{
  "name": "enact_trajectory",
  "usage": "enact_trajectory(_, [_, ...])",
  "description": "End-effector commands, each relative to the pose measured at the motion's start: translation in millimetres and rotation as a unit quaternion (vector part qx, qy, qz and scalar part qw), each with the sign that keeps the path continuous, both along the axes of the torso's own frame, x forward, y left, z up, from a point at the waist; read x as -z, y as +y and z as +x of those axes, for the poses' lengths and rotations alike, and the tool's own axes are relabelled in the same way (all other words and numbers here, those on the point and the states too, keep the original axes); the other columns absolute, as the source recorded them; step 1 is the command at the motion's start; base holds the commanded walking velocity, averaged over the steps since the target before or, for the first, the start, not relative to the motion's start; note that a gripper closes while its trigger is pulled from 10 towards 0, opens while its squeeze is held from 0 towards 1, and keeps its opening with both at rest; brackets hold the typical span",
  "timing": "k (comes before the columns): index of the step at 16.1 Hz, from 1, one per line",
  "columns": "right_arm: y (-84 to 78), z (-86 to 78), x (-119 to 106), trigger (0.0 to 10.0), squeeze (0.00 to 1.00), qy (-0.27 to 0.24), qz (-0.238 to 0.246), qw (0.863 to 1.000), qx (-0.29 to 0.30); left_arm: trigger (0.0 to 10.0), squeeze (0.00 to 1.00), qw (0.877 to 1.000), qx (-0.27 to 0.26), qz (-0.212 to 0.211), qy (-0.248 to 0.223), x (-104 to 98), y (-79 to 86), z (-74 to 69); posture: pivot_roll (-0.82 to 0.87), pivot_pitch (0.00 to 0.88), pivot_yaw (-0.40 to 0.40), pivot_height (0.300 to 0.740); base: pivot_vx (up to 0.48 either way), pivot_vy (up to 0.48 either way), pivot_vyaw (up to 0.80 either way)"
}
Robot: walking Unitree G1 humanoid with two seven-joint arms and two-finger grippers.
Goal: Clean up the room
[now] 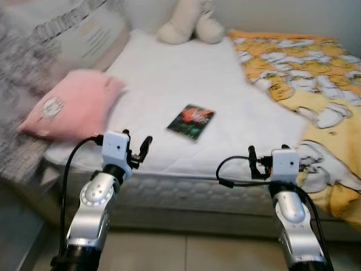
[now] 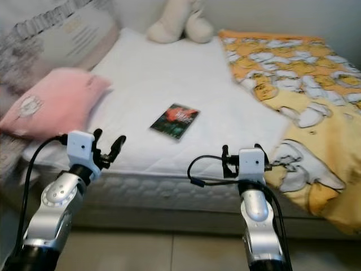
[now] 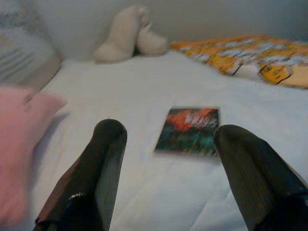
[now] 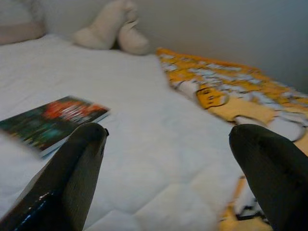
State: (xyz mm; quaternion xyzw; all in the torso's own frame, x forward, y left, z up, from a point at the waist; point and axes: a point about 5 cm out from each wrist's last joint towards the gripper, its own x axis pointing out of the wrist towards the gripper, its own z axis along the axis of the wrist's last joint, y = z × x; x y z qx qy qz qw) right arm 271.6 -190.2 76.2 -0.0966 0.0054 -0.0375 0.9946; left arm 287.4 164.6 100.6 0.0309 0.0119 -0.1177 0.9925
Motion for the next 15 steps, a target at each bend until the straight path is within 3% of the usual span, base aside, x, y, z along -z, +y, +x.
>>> enact_trajectory(1, [-7.7,3.1,-3.4,10.0,0.00,-0.004,-0.005,1.000,0.012,10.0,0.00,1.000,0.010,-0.003,-0.010,-5.7,-7.5,5.5,-0.03,0.000,0.024,0.740,0.480,0.000,-0.76])
enact_trajectory(9, [-5.0,8.7,-4.7,10.0,0.00,-0.003,-0.007,1.000,-0.005,10.0,0.00,1.000,-0.008,-0.019,-0.008,-4.2,-8.0,7.3,-0.01,0.000,0.008,0.740,0.473,0.000,0.00])
enact_trajectory(15, [-0.9,10.5,-4.1,10.0,0.00,0.001,-0.005,1.000,-0.016,10.0,0.00,1.000,0.000,-0.027,-0.005,-4.1,-9.1,7.7,-0.01,0.000,0.011,0.740,0.000,0.451,0.00])
